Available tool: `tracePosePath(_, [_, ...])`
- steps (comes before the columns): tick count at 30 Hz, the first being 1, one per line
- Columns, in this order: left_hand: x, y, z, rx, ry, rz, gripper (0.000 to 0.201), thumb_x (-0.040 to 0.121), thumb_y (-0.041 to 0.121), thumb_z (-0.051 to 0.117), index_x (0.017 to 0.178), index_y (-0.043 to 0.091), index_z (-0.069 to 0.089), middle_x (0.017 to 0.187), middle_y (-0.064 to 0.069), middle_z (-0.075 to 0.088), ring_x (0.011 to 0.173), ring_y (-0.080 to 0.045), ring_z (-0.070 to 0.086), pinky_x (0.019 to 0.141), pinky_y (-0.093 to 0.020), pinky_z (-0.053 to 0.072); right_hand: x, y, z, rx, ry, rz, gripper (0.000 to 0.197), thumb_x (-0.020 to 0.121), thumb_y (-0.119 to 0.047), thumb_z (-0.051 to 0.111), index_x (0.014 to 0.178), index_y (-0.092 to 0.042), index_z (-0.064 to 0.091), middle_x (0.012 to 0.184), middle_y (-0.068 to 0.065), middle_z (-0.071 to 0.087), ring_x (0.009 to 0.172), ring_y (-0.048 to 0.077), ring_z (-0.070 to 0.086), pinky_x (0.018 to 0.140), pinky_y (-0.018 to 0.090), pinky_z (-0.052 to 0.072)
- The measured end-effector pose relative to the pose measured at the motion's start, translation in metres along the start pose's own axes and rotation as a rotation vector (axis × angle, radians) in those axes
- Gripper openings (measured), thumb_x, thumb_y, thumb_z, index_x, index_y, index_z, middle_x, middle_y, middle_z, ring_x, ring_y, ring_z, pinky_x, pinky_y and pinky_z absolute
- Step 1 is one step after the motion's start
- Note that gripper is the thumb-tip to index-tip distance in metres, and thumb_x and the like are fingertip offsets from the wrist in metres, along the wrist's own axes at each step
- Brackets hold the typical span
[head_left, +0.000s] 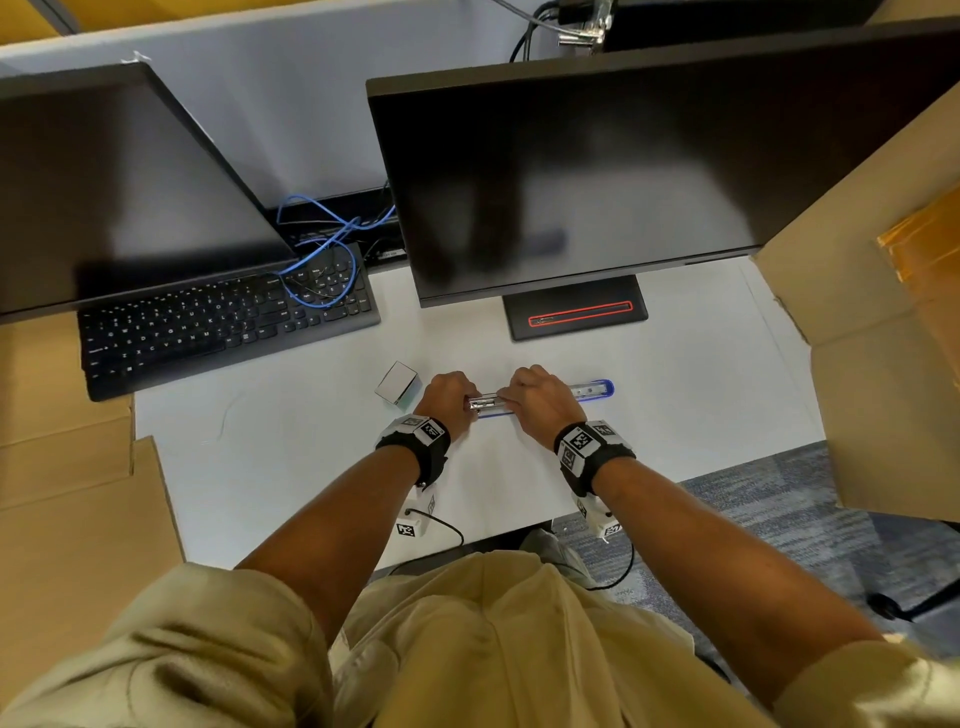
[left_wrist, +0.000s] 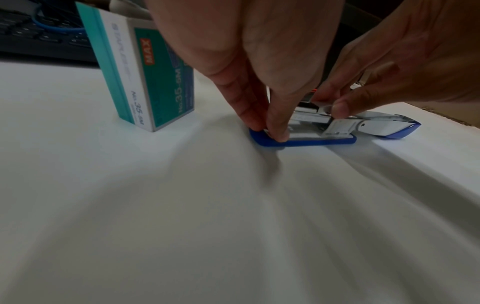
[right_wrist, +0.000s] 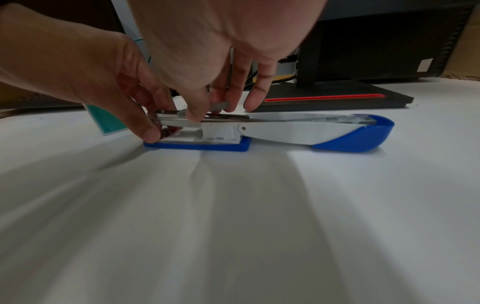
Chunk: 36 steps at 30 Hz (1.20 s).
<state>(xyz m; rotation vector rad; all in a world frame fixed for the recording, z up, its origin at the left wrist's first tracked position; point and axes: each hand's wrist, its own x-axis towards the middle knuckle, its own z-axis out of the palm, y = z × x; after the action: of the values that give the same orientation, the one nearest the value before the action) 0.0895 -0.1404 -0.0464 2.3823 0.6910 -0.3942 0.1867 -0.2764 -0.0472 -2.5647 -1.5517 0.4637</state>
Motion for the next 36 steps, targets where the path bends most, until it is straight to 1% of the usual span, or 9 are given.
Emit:
tracePosePath(4, [0.0,0.0,0.0,-0.022,0.008,-0.012,0.013,0.083,0.008,0.065,0.089,0.006,0.077,0.097,-0.014,0.069,0.09,-0.03,0.064,0.074,-0.034,0.053,0.0,-0.001,0.002,0.025,0.022,-0.004,0.013,0.085,-0.01,0.067,0.095,-0.014,0.074,0.086,0.006,0.065,0.084,0.025,0.059,0.059,0.033,0.05])
tracePosePath(9, [0.0,-0.001,0.001,-0.011,-0.001,-0.008,0.013,0.082,0.008,0.066,0.089,0.008,0.077,0.098,-0.012,0.069,0.092,-0.029,0.063,0.071,-0.03,0.048,0.001,-0.004,0.001,-0.022,-0.016,-0.002,0.008,0.086,-0.013,0.068,0.091,-0.012,0.074,0.085,0.008,0.064,0.083,0.025,0.059,0.058,0.033,0.05])
tracePosePath(14, [0.002,-0.002,0.002,-0.014,-0.001,-0.015,0.012,0.082,0.008,0.066,0.089,0.008,0.076,0.099,-0.012,0.069,0.092,-0.028,0.063,0.072,-0.03,0.049,0.009,-0.002,-0.001,0.018,-0.088,-0.004,0.014,0.092,-0.018,0.059,0.1,-0.012,0.07,0.095,0.008,0.066,0.091,0.025,0.059,0.071,0.036,0.052])
tracePosePath(20, [0.002,-0.003,0.002,0.004,-0.01,-0.001,0.015,0.084,0.012,0.063,0.092,0.008,0.076,0.099,-0.013,0.069,0.092,-0.03,0.064,0.079,-0.036,0.055,0.003,0.003,-0.005,0.163,-0.074,0.057,0.03,0.087,-0.02,0.066,0.115,-0.008,0.062,0.109,0.011,0.067,0.101,0.026,0.058,0.087,0.036,0.051])
tracePosePath(22, [0.002,-0.005,0.002,0.02,-0.016,0.018,0.017,0.084,0.014,0.063,0.093,0.01,0.077,0.098,-0.013,0.069,0.092,-0.03,0.064,0.08,-0.038,0.055,-0.002,0.008,-0.005,0.174,-0.054,0.074,0.03,0.087,-0.02,0.067,0.114,-0.008,0.062,0.108,0.011,0.066,0.101,0.027,0.057,0.085,0.036,0.049])
tracePosePath(26, [0.002,-0.007,0.002,0.005,-0.008,0.033,0.018,0.083,0.013,0.065,0.096,0.011,0.077,0.1,-0.012,0.069,0.093,-0.029,0.063,0.079,-0.035,0.054,-0.015,0.017,-0.004,0.098,-0.003,0.134,0.026,0.086,-0.029,0.068,0.103,-0.01,0.067,0.099,0.009,0.066,0.095,0.026,0.059,0.071,0.031,0.047])
tracePosePath(30, [0.002,-0.007,0.003,-0.013,0.001,0.029,0.019,0.083,0.012,0.064,0.097,0.011,0.077,0.101,-0.012,0.069,0.094,-0.029,0.063,0.076,-0.031,0.051,-0.024,0.021,-0.001,0.064,0.012,0.203,0.03,0.086,-0.036,0.068,0.103,-0.011,0.071,0.097,0.007,0.068,0.093,0.024,0.06,0.073,0.034,0.051])
tracePosePath(34, [0.002,-0.008,0.005,-0.025,0.015,0.021,0.015,0.083,0.01,0.065,0.093,0.01,0.077,0.1,-0.012,0.069,0.093,-0.028,0.063,0.069,-0.024,0.041,-0.024,0.018,0.001,0.084,0.026,0.159,0.03,0.086,-0.033,0.068,0.108,-0.012,0.07,0.1,0.007,0.068,0.096,0.024,0.059,0.077,0.034,0.05])
tracePosePath(36, [0.003,-0.007,0.006,-0.033,0.024,0.024,0.016,0.083,0.01,0.066,0.095,0.01,0.076,0.101,-0.012,0.069,0.094,-0.028,0.063,0.07,-0.025,0.043,-0.022,0.015,0.001,0.091,0.024,0.134,0.032,0.086,-0.032,0.068,0.112,-0.013,0.069,0.101,0.007,0.068,0.098,0.025,0.059,0.079,0.035,0.05])
